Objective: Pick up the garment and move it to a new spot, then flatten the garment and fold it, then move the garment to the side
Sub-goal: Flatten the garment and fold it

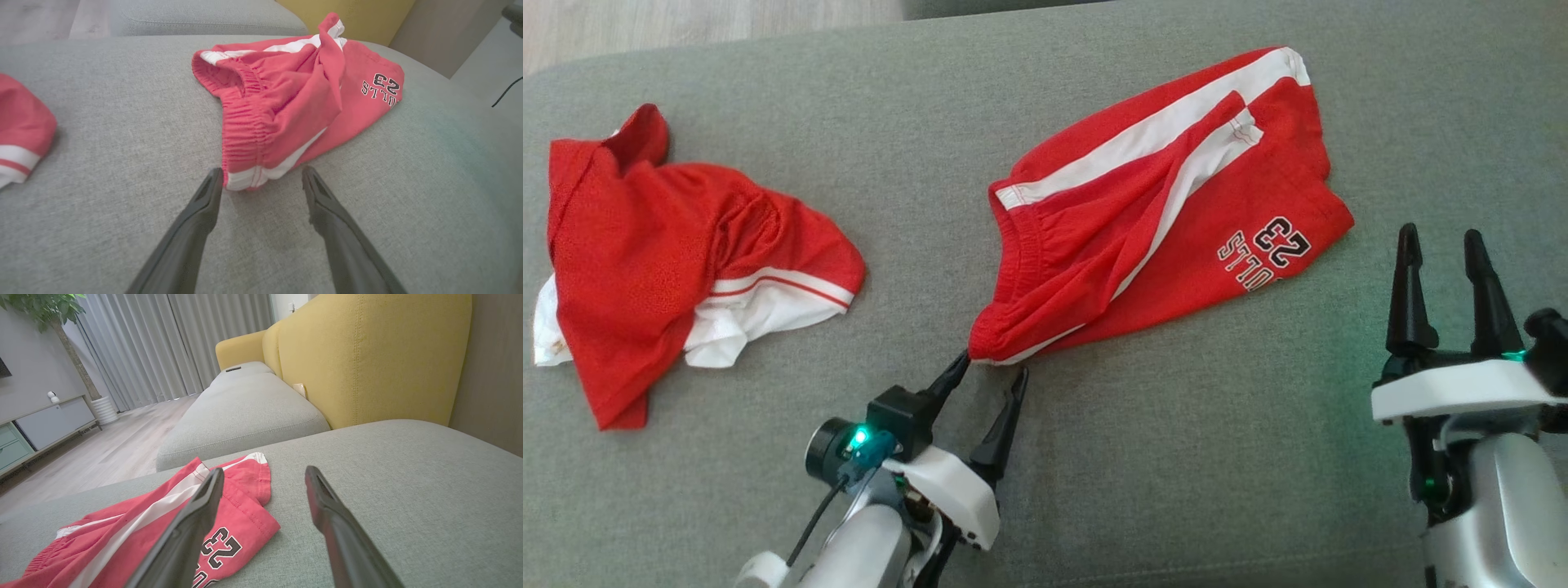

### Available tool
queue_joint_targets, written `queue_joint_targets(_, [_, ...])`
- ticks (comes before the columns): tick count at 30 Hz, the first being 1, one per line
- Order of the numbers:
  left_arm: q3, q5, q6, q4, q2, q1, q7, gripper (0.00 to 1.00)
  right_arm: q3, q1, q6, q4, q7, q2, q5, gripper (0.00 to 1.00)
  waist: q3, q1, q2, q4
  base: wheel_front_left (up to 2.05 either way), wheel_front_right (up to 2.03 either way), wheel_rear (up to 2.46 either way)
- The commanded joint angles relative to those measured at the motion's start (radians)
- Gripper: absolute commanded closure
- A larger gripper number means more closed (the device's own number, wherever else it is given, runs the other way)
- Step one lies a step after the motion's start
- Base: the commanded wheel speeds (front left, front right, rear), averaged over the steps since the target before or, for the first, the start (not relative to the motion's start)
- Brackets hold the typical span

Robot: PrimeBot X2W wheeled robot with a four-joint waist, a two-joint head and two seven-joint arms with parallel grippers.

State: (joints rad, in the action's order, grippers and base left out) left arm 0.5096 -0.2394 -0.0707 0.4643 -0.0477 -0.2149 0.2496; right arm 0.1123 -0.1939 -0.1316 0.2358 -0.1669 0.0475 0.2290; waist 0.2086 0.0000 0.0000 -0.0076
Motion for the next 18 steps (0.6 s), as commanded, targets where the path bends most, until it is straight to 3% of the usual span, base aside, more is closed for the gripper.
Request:
queue_joint_targets(1, [-0.024,0.0,-0.003,-0.023,-0.003,-0.036,0.012,0.0,-0.025,-0.033,0.001,-0.028,-0.001,0.003,0.008,0.0,0.0,0.0,0.0,-0.001,0.0,0.0,0.0])
queue_joint_targets(14, [-0.006,-0.014,-0.003,-0.003,-0.003,-0.073,0.012,0.0,-0.022,-0.036,0.001,-0.032,0.009,0.003,-0.002,0.0,0.005,0.0,0.0,-0.008,0.0,0.0,0.0])
queue_joint_targets(16, [-0.003,-0.017,-0.004,-0.003,-0.003,-0.073,0.012,0.07,-0.021,-0.036,0.001,-0.032,0.01,0.003,-0.004,0.0,0.004,0.0,0.0,-0.007,0.0,0.0,0.0])
queue_joint_targets(18, [-0.001,-0.019,-0.004,-0.003,-0.003,-0.07,0.012,0.04,-0.021,-0.036,0.001,-0.032,0.013,0.003,-0.005,0.0,0.002,0.0,0.0,-0.005,0.0,0.0,0.0])
